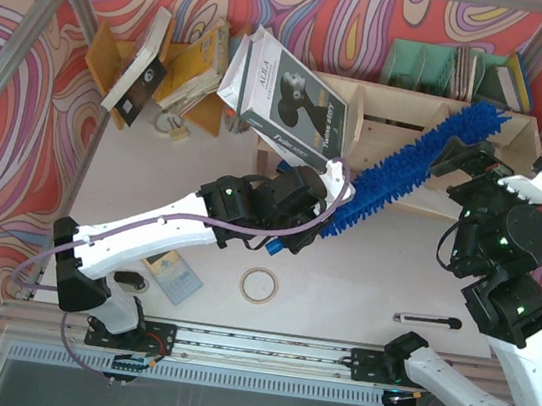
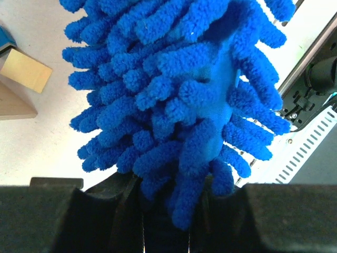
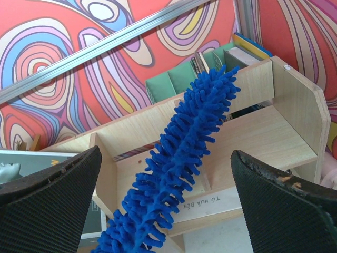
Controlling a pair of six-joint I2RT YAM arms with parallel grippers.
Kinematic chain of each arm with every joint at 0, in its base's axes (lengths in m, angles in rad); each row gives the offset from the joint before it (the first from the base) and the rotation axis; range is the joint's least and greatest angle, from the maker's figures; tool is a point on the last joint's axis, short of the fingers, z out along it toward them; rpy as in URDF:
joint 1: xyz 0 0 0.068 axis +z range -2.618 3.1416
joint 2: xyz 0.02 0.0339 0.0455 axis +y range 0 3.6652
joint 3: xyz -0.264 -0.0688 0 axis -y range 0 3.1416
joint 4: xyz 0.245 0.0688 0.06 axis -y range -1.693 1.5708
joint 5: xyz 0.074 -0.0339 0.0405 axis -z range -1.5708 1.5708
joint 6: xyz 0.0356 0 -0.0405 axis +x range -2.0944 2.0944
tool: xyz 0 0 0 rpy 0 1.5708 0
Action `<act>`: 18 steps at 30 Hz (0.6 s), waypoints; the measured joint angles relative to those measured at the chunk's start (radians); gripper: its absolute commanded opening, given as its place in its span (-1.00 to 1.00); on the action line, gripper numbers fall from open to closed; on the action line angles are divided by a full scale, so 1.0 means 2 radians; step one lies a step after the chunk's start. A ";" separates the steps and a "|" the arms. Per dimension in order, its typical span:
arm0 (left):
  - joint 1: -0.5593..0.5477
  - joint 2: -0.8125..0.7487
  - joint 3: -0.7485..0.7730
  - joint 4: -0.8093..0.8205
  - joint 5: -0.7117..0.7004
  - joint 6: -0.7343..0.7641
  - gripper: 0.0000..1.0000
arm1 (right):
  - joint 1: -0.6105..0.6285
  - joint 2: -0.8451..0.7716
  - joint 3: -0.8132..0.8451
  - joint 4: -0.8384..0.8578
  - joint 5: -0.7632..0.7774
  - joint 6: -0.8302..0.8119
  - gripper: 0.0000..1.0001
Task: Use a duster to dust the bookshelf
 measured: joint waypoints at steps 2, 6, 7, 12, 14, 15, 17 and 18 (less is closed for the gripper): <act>0.000 0.002 0.000 0.002 0.000 0.000 -1.00 | 0.000 -0.001 -0.001 0.000 0.000 0.000 0.98; 0.001 -0.002 0.001 0.003 -0.007 0.000 -1.00 | 0.000 -0.002 -0.001 0.000 0.002 -0.002 0.97; 0.001 -0.006 0.001 0.003 -0.010 0.000 -1.00 | 0.000 -0.002 -0.001 0.000 0.002 -0.002 0.98; 0.001 -0.031 0.003 0.002 -0.033 0.002 -1.00 | 0.000 -0.002 -0.002 0.000 0.002 -0.002 0.97; 0.002 -0.036 0.009 0.003 -0.043 0.002 -1.00 | 0.000 -0.002 -0.003 0.000 0.002 -0.002 0.97; 0.003 -0.036 0.013 0.003 -0.047 0.002 -1.00 | 0.000 -0.002 -0.003 0.000 0.002 -0.002 0.97; 0.007 -0.034 0.025 0.003 -0.055 0.002 -1.00 | 0.000 -0.002 -0.003 0.000 0.002 -0.002 0.97; 0.010 -0.032 0.032 0.002 -0.058 0.002 -1.00 | 0.000 -0.002 -0.003 0.000 0.002 -0.002 0.97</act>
